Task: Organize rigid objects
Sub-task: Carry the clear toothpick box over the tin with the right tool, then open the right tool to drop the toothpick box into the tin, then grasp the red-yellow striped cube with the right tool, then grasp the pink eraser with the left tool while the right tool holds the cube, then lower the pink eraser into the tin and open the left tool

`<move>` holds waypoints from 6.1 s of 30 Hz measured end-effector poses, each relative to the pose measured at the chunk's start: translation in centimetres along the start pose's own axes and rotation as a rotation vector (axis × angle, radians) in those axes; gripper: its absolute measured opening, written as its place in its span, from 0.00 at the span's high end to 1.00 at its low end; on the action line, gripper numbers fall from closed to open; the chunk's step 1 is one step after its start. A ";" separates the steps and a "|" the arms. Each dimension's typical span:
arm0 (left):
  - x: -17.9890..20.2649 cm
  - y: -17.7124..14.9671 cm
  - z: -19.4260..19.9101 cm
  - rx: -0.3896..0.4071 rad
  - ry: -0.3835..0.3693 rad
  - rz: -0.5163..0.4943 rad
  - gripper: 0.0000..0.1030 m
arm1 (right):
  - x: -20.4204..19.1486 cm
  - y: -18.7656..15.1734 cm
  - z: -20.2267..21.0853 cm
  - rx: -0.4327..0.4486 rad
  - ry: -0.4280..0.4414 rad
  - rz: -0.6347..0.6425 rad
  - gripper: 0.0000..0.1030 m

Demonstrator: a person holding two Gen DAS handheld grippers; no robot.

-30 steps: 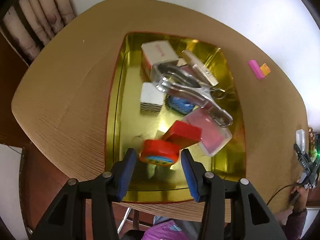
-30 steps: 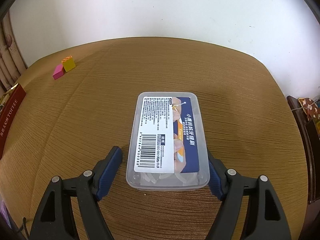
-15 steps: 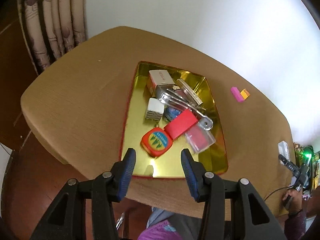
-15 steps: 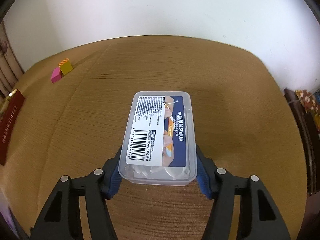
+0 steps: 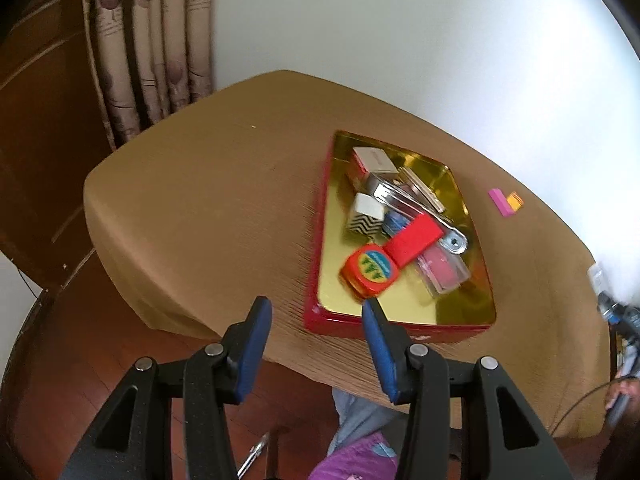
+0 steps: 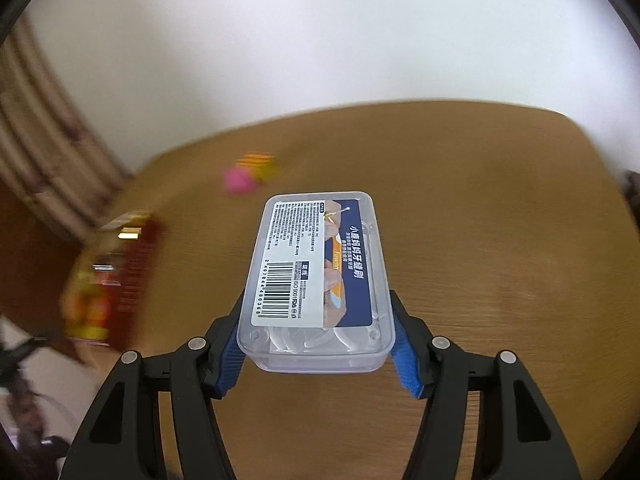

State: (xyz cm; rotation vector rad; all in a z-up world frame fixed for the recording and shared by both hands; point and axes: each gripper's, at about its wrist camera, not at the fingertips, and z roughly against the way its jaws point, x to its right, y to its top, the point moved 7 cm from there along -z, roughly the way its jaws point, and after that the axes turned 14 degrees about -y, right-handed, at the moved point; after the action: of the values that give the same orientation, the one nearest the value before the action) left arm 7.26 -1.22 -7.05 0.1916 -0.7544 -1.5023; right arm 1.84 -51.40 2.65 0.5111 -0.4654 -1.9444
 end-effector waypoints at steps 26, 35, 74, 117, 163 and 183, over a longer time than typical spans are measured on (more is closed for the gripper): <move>-2.6 -1.1 -1.5 -0.038 -0.180 0.097 0.53 | -37.0 -3.3 -8.8 -0.101 0.096 0.593 0.43; -2.8 -1.2 -1.7 -0.027 -0.174 0.113 0.52 | -34.8 -2.7 -7.3 -0.015 0.140 0.517 0.21; 16.5 1.7 -9.7 -0.237 -0.370 -0.158 0.47 | -2.2 13.0 -16.9 0.036 -0.091 0.269 0.44; 29.8 10.9 -31.7 -0.406 -0.225 -0.007 0.47 | 17.2 1.6 -6.9 0.092 -0.225 0.059 0.74; 18.2 4.8 -11.1 -0.159 -0.171 -0.072 0.70 | 18.4 2.5 -7.5 0.042 -0.249 0.058 0.72; 9.2 -0.3 -12.6 -0.277 -0.113 -0.105 0.70 | 14.4 2.1 -10.3 0.039 -0.333 0.122 0.72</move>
State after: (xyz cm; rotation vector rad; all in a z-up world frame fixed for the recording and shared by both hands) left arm 13.01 -14.04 -13.80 -0.0634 -0.6243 -1.7105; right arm 3.43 -66.35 -6.91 0.1767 -0.7293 -1.9105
